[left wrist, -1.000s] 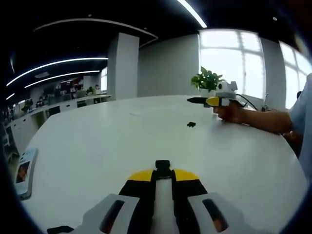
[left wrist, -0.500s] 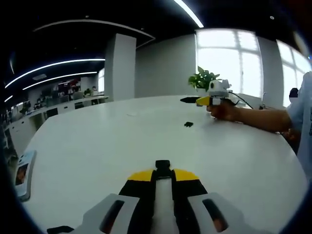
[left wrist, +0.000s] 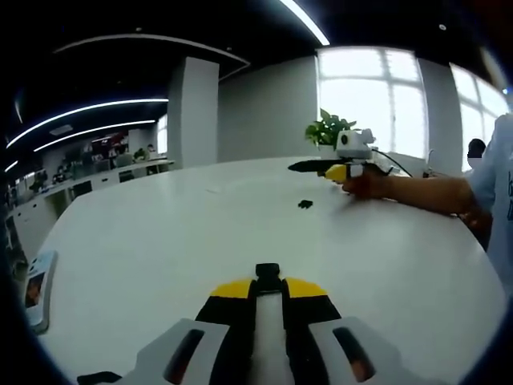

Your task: Snap the two parts of the plastic buckle together until the buckle closes and remains connected.

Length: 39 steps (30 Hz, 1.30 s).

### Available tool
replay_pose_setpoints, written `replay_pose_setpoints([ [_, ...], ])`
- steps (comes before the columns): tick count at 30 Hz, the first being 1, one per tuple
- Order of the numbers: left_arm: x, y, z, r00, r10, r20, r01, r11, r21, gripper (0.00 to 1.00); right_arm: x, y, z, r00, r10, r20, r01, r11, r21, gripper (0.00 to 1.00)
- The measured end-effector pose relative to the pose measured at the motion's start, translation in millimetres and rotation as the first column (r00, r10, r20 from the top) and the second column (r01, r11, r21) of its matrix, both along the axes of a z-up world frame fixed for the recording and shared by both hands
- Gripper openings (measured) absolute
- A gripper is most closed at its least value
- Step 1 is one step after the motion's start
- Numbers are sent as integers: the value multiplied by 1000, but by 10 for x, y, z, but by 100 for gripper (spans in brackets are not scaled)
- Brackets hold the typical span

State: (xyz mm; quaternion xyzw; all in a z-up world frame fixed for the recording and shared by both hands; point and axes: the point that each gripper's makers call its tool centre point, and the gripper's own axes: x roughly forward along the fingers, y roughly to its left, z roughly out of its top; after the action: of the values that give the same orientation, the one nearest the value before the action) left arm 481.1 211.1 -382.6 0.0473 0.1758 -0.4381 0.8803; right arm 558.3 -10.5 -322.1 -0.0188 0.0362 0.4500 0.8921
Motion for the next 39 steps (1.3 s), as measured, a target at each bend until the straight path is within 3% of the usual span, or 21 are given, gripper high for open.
replay_pose_setpoints([
  [2,1,1,1,1000,0,0,0,1000,0,12,-87,113,-12,998,65,4,-65,998,-15,80],
  [5,-4,-2,3,1000,-2,-1,2,1000,-2,12,-159,217,-67,995,99,-7,-99,993,-57,79],
  [9,-21,-19,6,1000,-13,-1,13,1000,-3,12,-226,284,-298,985,157,-73,-167,971,-169,76],
  [16,-40,-25,9,1000,-19,-5,19,1000,-5,12,-230,250,-420,970,206,-132,-229,954,-194,69],
  [19,-44,-30,10,1000,-20,-4,20,1000,-5,12,-143,200,-477,967,196,-162,-229,950,-213,69],
  [21,-45,-33,11,1000,-20,-4,20,1000,-6,12,-157,203,-454,964,190,-187,-225,957,-185,66],
  [30,-32,-34,17,1000,-24,-5,24,1000,-7,12,-47,113,-420,981,124,-149,-153,966,-206,67],
  [39,-20,-43,20,1000,-29,-6,29,1000,-10,12,-128,182,-447,978,145,-150,-175,962,-210,62],
])
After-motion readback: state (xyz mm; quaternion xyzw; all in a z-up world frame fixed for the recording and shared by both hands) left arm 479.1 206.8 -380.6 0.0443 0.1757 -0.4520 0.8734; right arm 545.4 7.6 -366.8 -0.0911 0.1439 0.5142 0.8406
